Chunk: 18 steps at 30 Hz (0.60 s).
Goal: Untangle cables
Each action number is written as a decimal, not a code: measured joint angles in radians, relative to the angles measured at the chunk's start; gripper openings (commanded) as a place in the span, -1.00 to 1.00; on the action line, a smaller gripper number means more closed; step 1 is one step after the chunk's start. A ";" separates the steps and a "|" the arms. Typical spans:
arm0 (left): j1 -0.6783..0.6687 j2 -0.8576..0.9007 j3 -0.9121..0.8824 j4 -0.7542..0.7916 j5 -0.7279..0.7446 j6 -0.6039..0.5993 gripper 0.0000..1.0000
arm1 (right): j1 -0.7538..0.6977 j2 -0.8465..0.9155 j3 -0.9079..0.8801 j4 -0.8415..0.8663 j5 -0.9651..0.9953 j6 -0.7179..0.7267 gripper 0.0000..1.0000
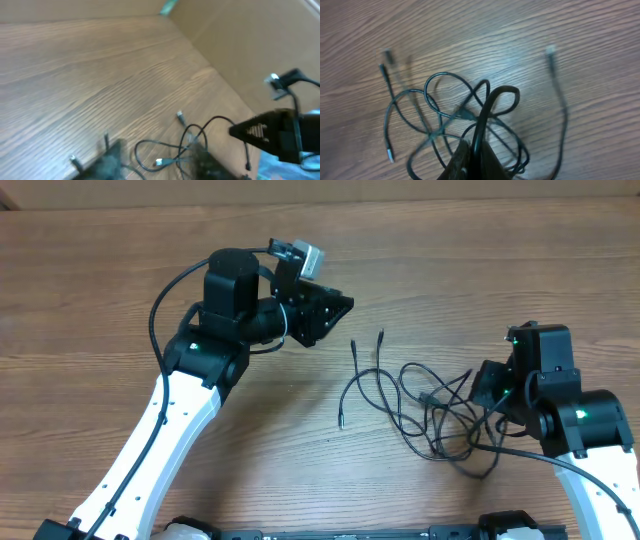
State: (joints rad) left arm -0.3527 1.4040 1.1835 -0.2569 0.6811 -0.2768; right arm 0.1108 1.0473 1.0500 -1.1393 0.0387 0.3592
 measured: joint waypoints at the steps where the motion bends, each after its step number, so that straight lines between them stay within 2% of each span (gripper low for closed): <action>1: 0.000 0.000 0.000 -0.014 -0.013 -0.006 0.57 | 0.000 0.000 0.000 0.004 -0.014 -0.003 -0.92; 4: 0.000 0.000 0.000 -0.068 -0.032 -0.002 0.75 | 0.000 0.000 0.000 0.043 -0.057 -0.012 -0.92; 8: -0.006 0.000 0.000 -0.166 -0.010 0.021 0.68 | 0.000 0.000 0.000 0.178 -0.148 -0.017 -0.92; 9: -0.010 0.000 0.000 -0.209 -0.003 0.040 0.67 | 0.000 0.000 0.001 0.258 -0.185 -0.019 -0.92; 13: -0.023 -0.001 0.001 -0.357 0.006 0.101 0.68 | 0.000 0.002 0.023 0.434 -0.278 0.006 -0.93; 18: -0.026 -0.002 0.001 -0.509 -0.040 0.153 0.69 | 0.000 0.011 0.208 0.604 -0.377 0.037 -0.93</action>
State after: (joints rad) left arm -0.3782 1.4025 1.1843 -0.7654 0.6407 -0.1242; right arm 0.1108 1.0588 1.2579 -0.5350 -0.3386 0.3965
